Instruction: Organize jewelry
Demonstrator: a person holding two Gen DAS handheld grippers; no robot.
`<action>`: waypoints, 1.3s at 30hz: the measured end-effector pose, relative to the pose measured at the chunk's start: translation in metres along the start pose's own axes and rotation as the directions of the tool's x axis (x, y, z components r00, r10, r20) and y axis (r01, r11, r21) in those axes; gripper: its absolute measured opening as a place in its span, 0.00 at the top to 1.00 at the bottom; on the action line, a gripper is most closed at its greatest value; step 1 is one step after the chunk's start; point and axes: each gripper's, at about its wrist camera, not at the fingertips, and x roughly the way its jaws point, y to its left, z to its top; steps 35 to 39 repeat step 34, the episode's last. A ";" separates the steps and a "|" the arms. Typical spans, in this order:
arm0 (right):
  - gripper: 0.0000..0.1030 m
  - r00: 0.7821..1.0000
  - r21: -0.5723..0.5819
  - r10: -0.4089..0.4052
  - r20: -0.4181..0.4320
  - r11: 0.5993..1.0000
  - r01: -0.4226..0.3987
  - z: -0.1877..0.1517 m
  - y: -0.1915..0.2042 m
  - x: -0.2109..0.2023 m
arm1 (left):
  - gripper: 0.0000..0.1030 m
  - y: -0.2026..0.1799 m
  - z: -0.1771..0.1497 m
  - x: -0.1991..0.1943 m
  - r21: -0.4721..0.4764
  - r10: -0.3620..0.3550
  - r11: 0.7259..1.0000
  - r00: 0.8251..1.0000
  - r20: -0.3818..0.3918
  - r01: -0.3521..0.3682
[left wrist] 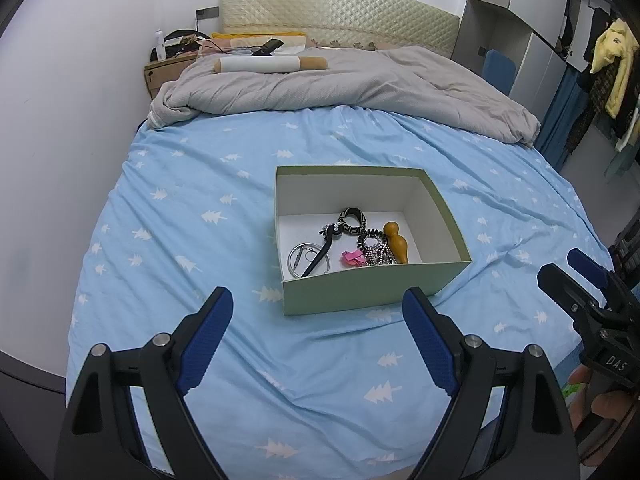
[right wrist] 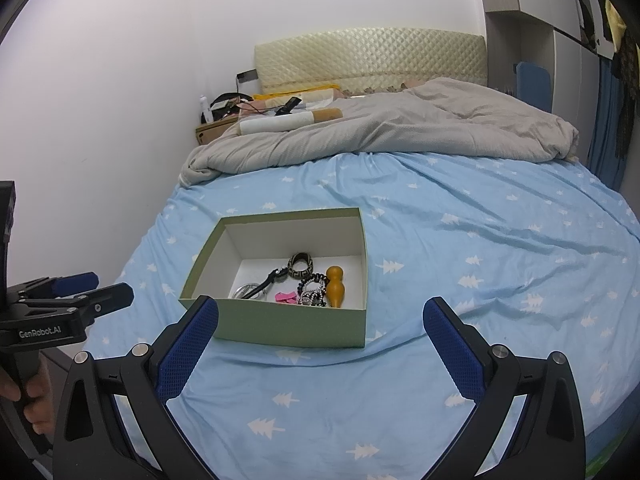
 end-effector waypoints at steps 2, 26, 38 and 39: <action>0.00 1.000 0.001 0.000 -0.002 1.000 0.000 0.000 0.000 0.000 | 0.16 0.001 0.000 0.000 0.003 0.003 1.000 1.000 0.001 -0.003; 0.00 1.000 0.001 -0.005 0.005 1.000 0.005 0.001 0.001 -0.004 | 0.16 0.002 0.003 -0.010 0.010 -0.001 1.000 1.000 -0.003 0.001; 0.00 1.000 -0.001 -0.006 0.003 1.000 0.006 0.000 0.003 -0.001 | 0.16 -0.002 0.004 -0.009 0.013 -0.004 1.000 1.000 -0.002 0.004; 0.00 1.000 -0.001 -0.006 0.003 1.000 0.006 0.000 0.003 -0.001 | 0.16 -0.002 0.004 -0.009 0.013 -0.004 1.000 1.000 -0.002 0.004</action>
